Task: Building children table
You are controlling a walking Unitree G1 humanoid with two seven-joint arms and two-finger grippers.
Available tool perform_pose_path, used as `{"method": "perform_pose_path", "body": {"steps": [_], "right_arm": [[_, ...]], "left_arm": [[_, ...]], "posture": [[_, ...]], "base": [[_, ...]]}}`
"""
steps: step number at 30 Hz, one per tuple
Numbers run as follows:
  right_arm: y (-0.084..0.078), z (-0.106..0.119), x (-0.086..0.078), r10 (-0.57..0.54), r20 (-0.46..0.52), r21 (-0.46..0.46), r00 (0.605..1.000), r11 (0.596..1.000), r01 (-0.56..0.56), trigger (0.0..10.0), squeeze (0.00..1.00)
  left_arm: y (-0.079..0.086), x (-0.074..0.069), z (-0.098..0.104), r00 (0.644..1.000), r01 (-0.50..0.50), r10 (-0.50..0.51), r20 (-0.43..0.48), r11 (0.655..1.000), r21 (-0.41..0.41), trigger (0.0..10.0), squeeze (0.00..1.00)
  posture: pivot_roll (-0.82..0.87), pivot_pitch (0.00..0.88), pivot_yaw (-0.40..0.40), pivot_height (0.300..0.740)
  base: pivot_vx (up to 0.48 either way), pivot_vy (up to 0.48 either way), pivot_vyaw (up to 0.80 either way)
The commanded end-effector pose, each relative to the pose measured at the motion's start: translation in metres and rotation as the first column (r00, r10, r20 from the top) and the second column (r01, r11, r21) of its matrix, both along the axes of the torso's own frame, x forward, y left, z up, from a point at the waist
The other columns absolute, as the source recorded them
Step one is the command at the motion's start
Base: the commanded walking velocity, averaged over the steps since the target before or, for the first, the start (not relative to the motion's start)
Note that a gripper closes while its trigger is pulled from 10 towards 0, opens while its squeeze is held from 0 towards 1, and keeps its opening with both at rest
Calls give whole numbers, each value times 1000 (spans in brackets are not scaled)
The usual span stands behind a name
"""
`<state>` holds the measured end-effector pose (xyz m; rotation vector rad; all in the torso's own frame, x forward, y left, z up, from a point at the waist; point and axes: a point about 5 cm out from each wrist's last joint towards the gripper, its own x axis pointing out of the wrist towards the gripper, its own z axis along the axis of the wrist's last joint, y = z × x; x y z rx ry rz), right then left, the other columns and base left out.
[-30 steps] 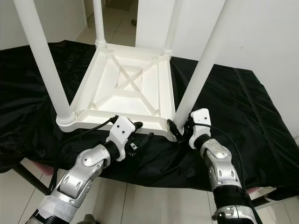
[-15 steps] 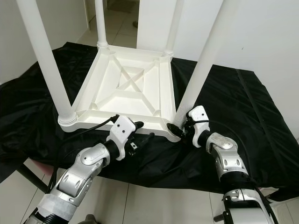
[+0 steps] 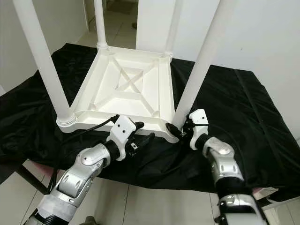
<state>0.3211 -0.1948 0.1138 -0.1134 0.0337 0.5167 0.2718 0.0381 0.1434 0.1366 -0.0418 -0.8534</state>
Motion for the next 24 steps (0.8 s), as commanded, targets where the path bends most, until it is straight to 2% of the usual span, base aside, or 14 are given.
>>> {"method": "perform_pose_path", "body": {"steps": [1,3,5,6,7,9,12,13,14,16,17,18,24], "right_arm": [[-4,-7,-2,-73,-22,-25,997,997,72,0,0],[0,-7,-3,-105,-13,-12,994,994,105,0,0],[8,-8,-4,-190,-20,38,982,981,190,0,0],[8,-8,-4,-190,-20,38,982,981,190,0,0],[14,-9,-5,-250,-22,53,968,967,250,0,0],[21,-10,-6,-373,-29,72,927,925,374,0,0],[25,-11,-7,-555,-60,99,830,824,558,0,0],[26,-12,-7,-585,-72,112,808,800,590,0,0],[26,-12,-7,-585,-72,112,808,800,590,0,0],[34,-8,-6,-629,-76,139,774,762,632,0,0],[37,-6,-6,-635,-79,152,768,754,639,0,0],[42,-4,-4,-618,-77,154,782,768,622,0,0],[44,1,-2,-594,-64,166,802,786,595,0,0]], "left_arm": [[-1,-2,1,1000,0,-1,-5,1000,-7,10000,0],[-1,-2,1,1000,0,0,-7,1000,-7,10000,0],[0,-3,0,1000,-4,4,-10,1000,-8,10000,0],[0,-3,0,1000,-4,4,-10,1000,-8,10000,0],[0,-3,0,1000,-7,7,-11,1000,-9,10000,0],[0,-3,0,1000,-10,10,-13,1000,-10,10000,0],[0,-3,0,1000,-13,13,-14,1000,-12,10000,0],[0,-3,0,1000,-14,13,-14,1000,-13,10000,0],[0,-3,0,1000,-14,13,-14,1000,-13,10000,0],[0,-3,0,1000,-14,13,-14,1000,-15,10000,0],[-1,-3,0,1000,-13,13,-14,1000,-15,10000,0],[-1,-3,0,1000,-13,13,-14,1000,-16,10000,0],[-1,-3,0,1000,-14,14,-13,1000,-18,10000,0]], "posture": [[48,0,-56,740],[49,0,-57,740],[50,2,-60,740],[50,2,-60,740],[50,2,-61,740],[51,3,-64,740],[51,3,-65,740],[51,3,-64,740],[51,3,-64,740],[50,0,-65,740],[50,0,-65,740],[50,0,-65,740],[51,0,-70,740]], "base": [[0,0,0],[0,0,0],[0,0,0],[0,0,0],[0,0,0],[0,0,0],[0,0,0],[0,0,0],[0,0,0],[0,0,0],[0,0,0],[0,0,0],[0,0,0]]}}
